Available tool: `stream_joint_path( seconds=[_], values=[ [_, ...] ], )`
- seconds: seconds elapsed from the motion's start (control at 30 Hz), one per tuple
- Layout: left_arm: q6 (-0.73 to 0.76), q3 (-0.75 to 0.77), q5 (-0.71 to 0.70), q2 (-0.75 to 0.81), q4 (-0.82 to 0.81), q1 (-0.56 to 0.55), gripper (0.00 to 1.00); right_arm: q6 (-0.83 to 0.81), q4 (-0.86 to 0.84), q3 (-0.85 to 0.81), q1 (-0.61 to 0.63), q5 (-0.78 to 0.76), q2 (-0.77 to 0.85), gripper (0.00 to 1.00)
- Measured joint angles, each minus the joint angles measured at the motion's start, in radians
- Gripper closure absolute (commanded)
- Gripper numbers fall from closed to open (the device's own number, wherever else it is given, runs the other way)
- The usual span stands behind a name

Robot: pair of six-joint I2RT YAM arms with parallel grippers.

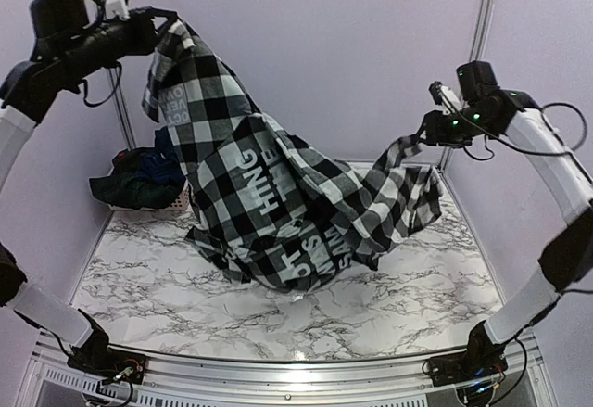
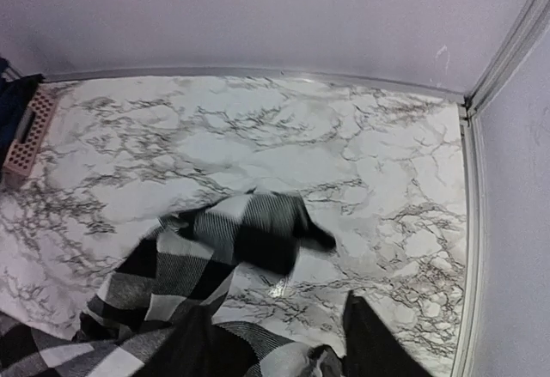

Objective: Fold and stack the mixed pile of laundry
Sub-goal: Pick up the crumpled shirt from the center of the board.

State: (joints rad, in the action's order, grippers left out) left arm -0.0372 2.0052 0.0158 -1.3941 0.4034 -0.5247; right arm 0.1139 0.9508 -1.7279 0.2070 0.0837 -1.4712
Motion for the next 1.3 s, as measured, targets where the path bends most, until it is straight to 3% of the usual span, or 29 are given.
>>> stream_joint_path(
  seconds=[0.1,0.2,0.33,0.47,0.57,0.83,1.13,1.3],
  values=[
    [-0.017,-0.075,0.002,-0.069,-0.008,0.0,1.0,-0.015,-0.002,-0.063,-0.023,-0.018,-0.2,0.22],
    [-0.032,-0.189,-0.033,-0.14,-0.002,0.0,1.0,-0.017,-0.011,0.01,-0.029,-0.016,-0.266,0.22],
    [-0.047,-0.279,-0.123,-0.251,0.053,0.0,1.0,0.002,-0.068,0.27,0.004,0.06,-0.098,0.25],
    [-0.055,-0.326,-0.185,-0.305,0.102,0.001,1.0,0.037,-0.146,0.463,0.175,0.132,0.122,0.32],
    [-0.058,-0.328,-0.202,-0.311,0.108,0.002,1.0,0.055,-0.204,0.533,0.298,0.184,0.169,0.36],
    [-0.06,-0.327,-0.208,-0.311,0.106,0.003,1.0,0.044,-0.236,0.539,0.414,0.186,-0.01,0.37],
    [-0.061,-0.327,-0.207,-0.311,0.106,0.007,1.0,0.01,-0.209,0.462,0.551,0.074,-0.2,0.36],
    [-0.061,-0.327,-0.207,-0.311,0.106,0.008,1.0,-0.014,-0.183,0.395,0.577,-0.024,-0.303,0.57]
  ],
)
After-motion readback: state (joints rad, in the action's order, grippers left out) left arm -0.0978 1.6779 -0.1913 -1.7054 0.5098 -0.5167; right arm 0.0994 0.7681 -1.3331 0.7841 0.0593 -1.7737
